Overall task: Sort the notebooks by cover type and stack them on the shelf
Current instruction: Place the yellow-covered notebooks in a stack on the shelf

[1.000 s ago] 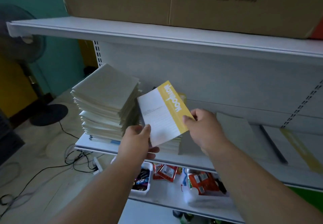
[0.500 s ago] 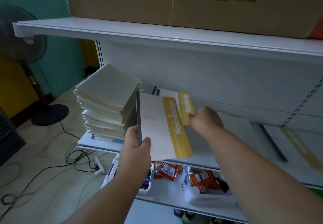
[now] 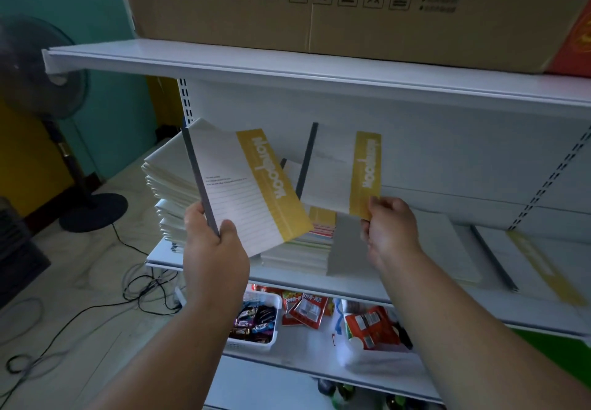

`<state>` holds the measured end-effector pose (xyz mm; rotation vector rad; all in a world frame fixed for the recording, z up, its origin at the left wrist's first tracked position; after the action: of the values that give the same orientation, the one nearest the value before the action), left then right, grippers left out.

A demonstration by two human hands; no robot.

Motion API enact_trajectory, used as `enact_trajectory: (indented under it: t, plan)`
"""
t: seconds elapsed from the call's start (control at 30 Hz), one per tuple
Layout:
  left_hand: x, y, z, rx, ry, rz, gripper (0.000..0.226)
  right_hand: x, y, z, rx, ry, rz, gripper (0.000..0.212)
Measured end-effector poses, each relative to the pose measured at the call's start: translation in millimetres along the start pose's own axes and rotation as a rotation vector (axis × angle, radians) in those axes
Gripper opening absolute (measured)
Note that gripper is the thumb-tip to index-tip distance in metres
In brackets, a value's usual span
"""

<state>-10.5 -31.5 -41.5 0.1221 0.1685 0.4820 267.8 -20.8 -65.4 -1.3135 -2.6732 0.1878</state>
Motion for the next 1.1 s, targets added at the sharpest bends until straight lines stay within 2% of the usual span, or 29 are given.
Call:
enact_trajectory:
  t: [0.07, 0.17, 0.23, 0.3, 0.37, 0.47, 0.5, 0.57, 0.63, 0.73, 0.8, 0.83, 0.9, 0.93, 1.0, 1.1]
  plan:
    - [-5, 3, 0, 0.012, -0.004, 0.025, 0.031, -3, -2, 1, 0.049, 0.026, 0.014, 0.011]
    - [-3, 3, 1, 0.011, -0.047, -0.004, 0.019, 8, -17, 1, 0.121, 0.071, -0.147, 0.016]
    - [5, 1, 4, -0.008, -0.092, -0.069, 0.015, 26, -35, 2, 0.044, -0.078, -0.33, 0.015]
    - [13, 1, 3, -0.073, -0.134, -0.133, 0.017, 41, -51, 3, -0.147, -0.312, -0.463, 0.013]
    - [15, 3, 1, -0.167, -0.161, -0.189, 0.022, 44, -49, -4, -0.326, -0.451, -0.399, 0.029]
    - [10, 7, -5, -0.205, -0.198, -0.188, 0.029, 33, -23, -18, -0.452, -0.697, -0.136, 0.051]
    - [7, 8, -5, -0.182, -0.186, -0.164, 0.028, 33, -17, -19, -0.46, -0.823, -0.116, 0.052]
    - [2, 8, -7, -0.136, -0.168, -0.118, 0.025, 39, -10, -11, -0.411, -1.075, -0.18, 0.056]
    - [0, 7, -8, -0.113, -0.139, -0.09, 0.021, 42, -6, -4, -0.382, -1.174, -0.228, 0.056]
    - [-3, 6, -8, -0.102, -0.093, -0.055, 0.018, 31, 9, -11, -0.379, -1.08, -0.097, 0.033]
    - [-6, 6, -6, -0.076, -0.059, -0.029, 0.017, 17, 17, -17, -0.325, -0.821, 0.013, 0.022]
    - [-8, 6, -4, -0.068, -0.049, -0.015, 0.015, 11, 19, -17, -0.229, -0.621, 0.014, 0.018]
    - [-10, 6, 0, -0.059, -0.047, 0.008, 0.014, 3, 11, -8, 0.079, -0.148, -0.062, 0.018]
    - [-9, 7, 1, -0.056, -0.057, 0.008, 0.014, 1, 2, -5, 0.171, -0.012, -0.112, 0.019]
    - [-3, 4, 7, -0.053, -0.095, -0.023, 0.015, 3, -17, -5, 0.178, 0.033, -0.23, 0.017]
    - [14, -7, 15, -0.038, -0.116, -0.111, 0.006, 7, -39, -3, -0.004, -0.159, -0.341, 0.016]
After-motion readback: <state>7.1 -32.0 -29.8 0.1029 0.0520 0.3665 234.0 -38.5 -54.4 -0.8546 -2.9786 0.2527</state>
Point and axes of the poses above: each hand's wrist, its own y-axis towards the middle knuckle, its own x-axis out of the palm, z = x × y, the point moved 5 cm from there along y, towards the middle knuckle, and after that the axes turned 7 degrees about z, right-handed, at the moved point
